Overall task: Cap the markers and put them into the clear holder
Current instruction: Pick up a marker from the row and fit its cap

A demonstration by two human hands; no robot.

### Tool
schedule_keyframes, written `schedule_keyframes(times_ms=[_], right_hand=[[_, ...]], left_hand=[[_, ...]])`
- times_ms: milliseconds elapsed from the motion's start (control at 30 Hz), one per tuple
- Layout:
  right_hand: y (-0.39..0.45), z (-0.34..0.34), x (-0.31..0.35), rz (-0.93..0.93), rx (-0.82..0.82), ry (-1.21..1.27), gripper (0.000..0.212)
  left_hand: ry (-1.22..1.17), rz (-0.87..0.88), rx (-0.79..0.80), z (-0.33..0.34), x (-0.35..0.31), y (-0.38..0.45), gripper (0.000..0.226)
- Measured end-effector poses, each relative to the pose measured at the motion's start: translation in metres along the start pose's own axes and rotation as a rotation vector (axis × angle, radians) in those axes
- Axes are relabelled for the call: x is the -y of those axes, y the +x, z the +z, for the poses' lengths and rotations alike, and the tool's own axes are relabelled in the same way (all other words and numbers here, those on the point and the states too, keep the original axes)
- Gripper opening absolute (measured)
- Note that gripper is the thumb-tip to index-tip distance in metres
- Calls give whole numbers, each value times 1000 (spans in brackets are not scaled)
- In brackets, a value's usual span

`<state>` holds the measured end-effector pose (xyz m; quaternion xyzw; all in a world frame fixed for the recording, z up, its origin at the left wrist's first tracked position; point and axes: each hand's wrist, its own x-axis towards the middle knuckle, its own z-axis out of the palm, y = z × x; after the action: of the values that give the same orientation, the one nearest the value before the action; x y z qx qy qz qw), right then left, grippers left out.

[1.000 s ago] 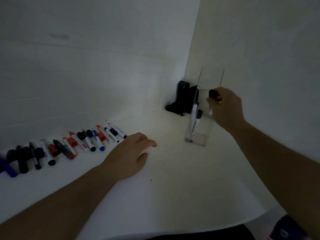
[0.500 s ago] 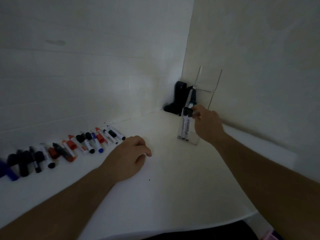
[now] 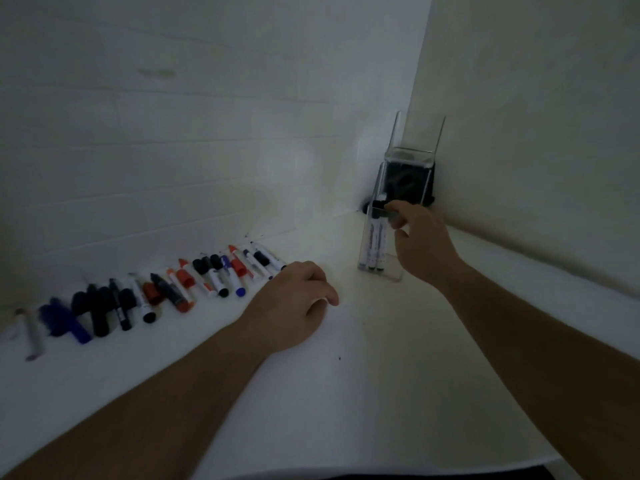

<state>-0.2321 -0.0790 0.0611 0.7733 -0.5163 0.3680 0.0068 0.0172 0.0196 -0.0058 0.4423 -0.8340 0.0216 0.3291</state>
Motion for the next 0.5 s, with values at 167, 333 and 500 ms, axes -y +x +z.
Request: schedule_keyframes(times_ms=[167, 333, 500], right_hand=[[-1, 8, 5, 22, -1, -26, 49], [-13, 6, 30, -59, -263, -198, 50], [-16, 50, 86, -250, 128, 111, 32]], left_hand=[[4, -18, -29, -6, 5, 1, 22], [68, -139, -106, -15, 19, 2, 28], [360, -450, -240, -39, 34, 10, 43]])
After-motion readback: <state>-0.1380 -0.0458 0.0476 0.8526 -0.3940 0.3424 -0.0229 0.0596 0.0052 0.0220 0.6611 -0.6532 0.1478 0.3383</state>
